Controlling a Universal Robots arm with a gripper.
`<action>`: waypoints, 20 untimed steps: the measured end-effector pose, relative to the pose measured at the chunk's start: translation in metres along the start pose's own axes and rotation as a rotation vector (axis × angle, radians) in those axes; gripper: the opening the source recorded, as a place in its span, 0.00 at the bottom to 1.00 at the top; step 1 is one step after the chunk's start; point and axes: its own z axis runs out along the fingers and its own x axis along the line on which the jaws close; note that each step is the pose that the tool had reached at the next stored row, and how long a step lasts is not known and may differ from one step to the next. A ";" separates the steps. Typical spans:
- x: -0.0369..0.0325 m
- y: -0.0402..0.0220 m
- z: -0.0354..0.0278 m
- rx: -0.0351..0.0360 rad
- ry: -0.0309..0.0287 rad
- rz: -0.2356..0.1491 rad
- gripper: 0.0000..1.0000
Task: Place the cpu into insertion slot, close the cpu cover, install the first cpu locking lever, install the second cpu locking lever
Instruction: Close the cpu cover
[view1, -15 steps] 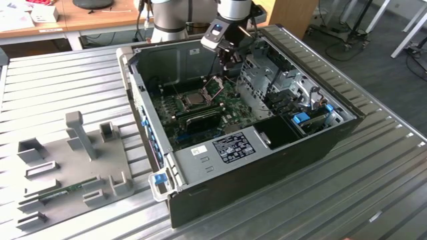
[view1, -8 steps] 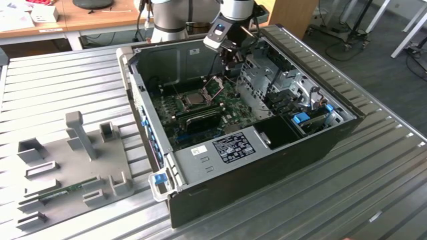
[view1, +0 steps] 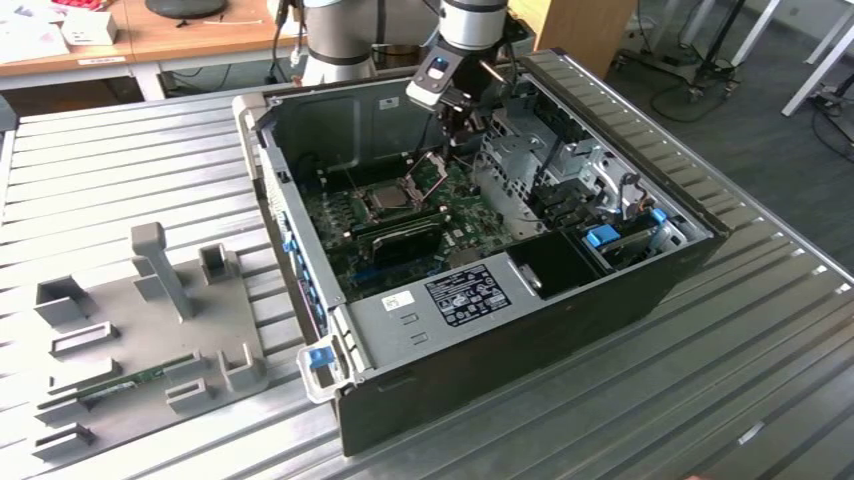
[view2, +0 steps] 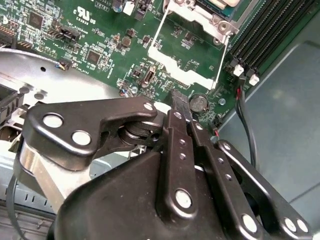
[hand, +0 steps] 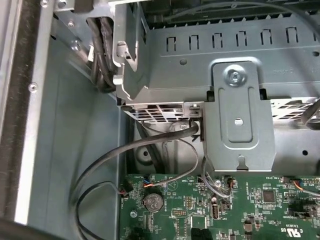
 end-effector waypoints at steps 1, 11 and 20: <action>0.0000 -0.0001 0.0011 0.0001 0.0001 0.000 0.10; -0.0002 -0.0007 0.0101 0.0010 -0.0002 0.000 0.10; -0.0001 -0.0102 0.0103 0.0009 -0.0001 0.000 0.10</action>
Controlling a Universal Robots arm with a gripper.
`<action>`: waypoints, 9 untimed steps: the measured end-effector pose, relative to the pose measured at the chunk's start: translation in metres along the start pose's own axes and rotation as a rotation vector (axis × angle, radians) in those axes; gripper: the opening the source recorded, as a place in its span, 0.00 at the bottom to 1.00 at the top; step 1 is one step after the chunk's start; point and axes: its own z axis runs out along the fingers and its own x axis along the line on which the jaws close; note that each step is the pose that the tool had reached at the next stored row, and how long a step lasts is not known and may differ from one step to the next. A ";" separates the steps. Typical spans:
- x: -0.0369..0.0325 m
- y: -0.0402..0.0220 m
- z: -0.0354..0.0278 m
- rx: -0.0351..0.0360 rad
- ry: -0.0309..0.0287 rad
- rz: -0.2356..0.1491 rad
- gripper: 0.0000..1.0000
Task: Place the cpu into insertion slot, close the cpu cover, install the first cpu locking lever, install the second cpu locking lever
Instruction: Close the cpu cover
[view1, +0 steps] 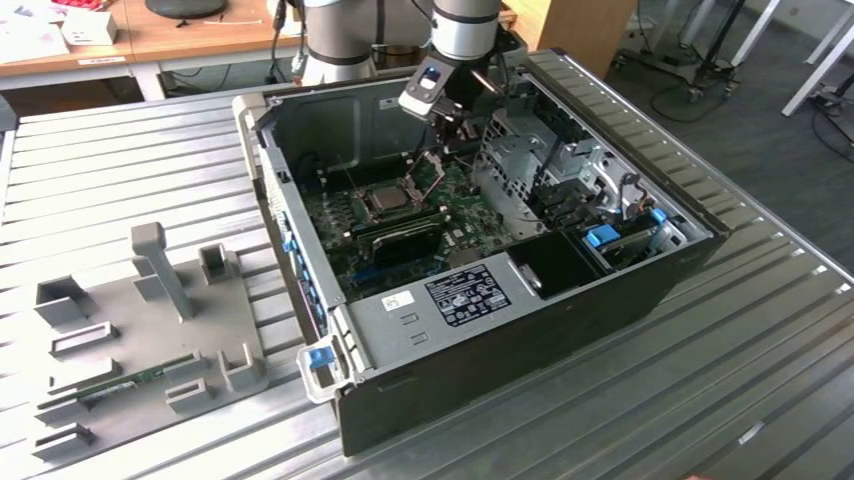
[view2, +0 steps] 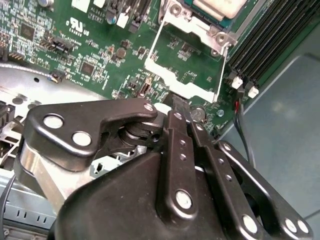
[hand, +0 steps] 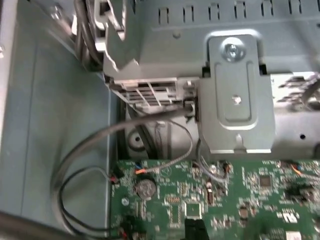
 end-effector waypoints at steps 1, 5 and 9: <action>0.0000 -0.0015 -0.0001 0.0000 0.0001 0.000 0.10; 0.0002 -0.0058 -0.0003 0.0000 0.0001 0.000 0.10; 0.0006 -0.0128 -0.0007 -0.0006 0.0001 0.000 0.10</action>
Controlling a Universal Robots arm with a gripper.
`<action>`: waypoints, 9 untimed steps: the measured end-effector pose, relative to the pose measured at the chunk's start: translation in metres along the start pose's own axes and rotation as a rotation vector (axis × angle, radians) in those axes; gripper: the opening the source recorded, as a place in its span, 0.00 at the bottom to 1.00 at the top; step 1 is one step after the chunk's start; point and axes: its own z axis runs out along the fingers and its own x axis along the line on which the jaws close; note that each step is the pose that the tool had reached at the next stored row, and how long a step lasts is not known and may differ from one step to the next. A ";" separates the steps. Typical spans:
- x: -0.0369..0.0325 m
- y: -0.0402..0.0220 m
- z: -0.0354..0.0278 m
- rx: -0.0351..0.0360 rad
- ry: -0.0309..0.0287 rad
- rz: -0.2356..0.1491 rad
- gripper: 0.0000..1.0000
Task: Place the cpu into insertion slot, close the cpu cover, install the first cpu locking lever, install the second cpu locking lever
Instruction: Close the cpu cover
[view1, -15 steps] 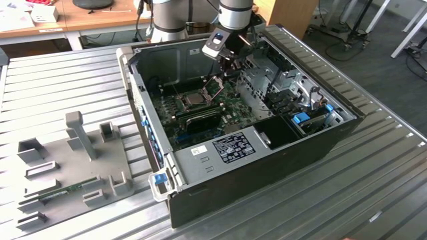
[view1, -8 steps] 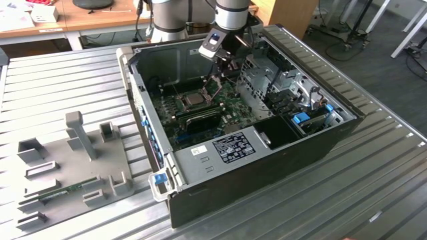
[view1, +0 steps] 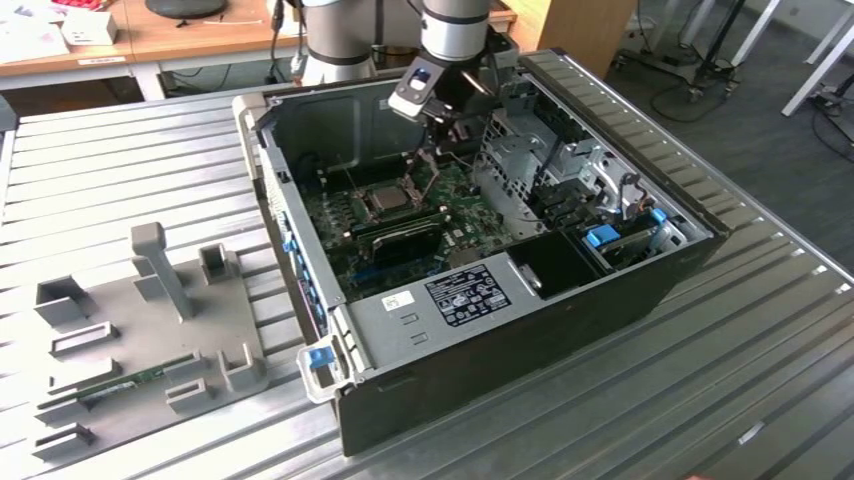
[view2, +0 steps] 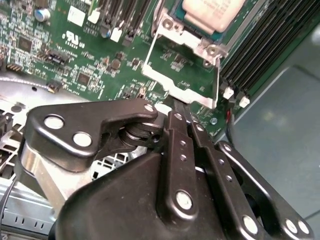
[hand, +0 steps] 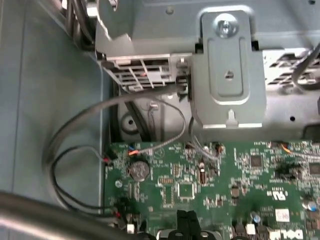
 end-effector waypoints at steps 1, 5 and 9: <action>0.0001 -0.0024 -0.0001 -0.0003 0.0000 0.000 0.10; 0.0001 -0.0131 -0.0008 -0.0027 0.0001 0.000 0.10; 0.0001 -0.0216 -0.0013 -0.0035 0.0001 0.000 0.10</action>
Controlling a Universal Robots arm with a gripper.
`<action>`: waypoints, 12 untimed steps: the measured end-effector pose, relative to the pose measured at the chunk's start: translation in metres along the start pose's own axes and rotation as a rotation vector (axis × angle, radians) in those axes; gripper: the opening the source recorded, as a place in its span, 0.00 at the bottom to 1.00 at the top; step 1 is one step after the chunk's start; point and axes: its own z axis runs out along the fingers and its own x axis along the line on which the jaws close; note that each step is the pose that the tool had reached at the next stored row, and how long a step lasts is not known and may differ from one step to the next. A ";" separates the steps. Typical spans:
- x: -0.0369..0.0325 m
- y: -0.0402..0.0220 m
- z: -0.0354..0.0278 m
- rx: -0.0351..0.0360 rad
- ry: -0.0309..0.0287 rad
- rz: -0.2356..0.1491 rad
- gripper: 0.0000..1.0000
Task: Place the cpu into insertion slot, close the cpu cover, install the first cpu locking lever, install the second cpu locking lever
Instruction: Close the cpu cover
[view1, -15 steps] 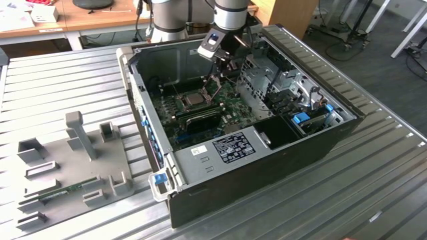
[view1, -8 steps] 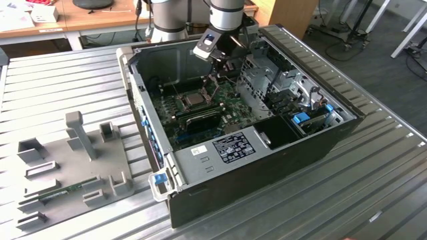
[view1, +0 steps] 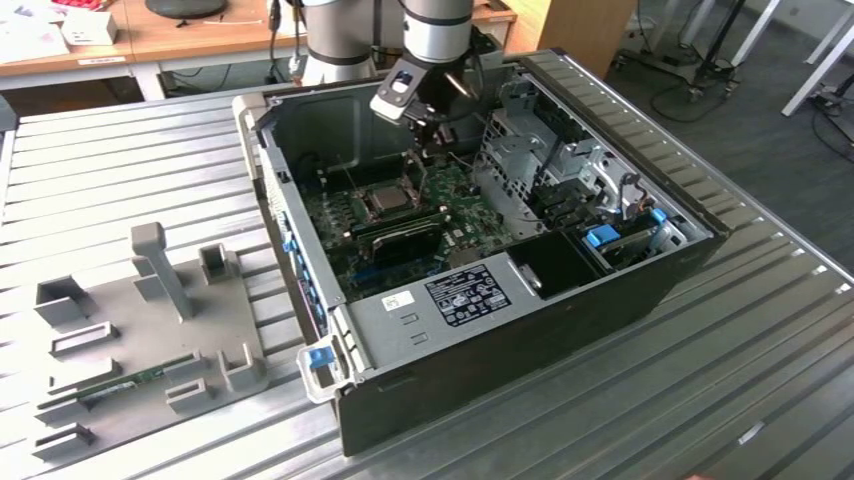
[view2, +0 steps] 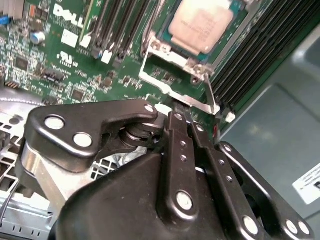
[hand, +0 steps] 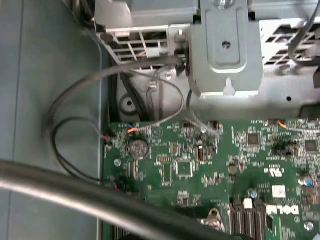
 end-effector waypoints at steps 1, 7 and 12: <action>0.0000 -0.0023 -0.0001 -0.0003 0.0000 0.000 0.10; 0.0000 -0.0140 -0.0008 -0.0013 0.0001 0.001 0.10; -0.0001 -0.0167 -0.0010 -0.0013 0.0001 0.001 0.10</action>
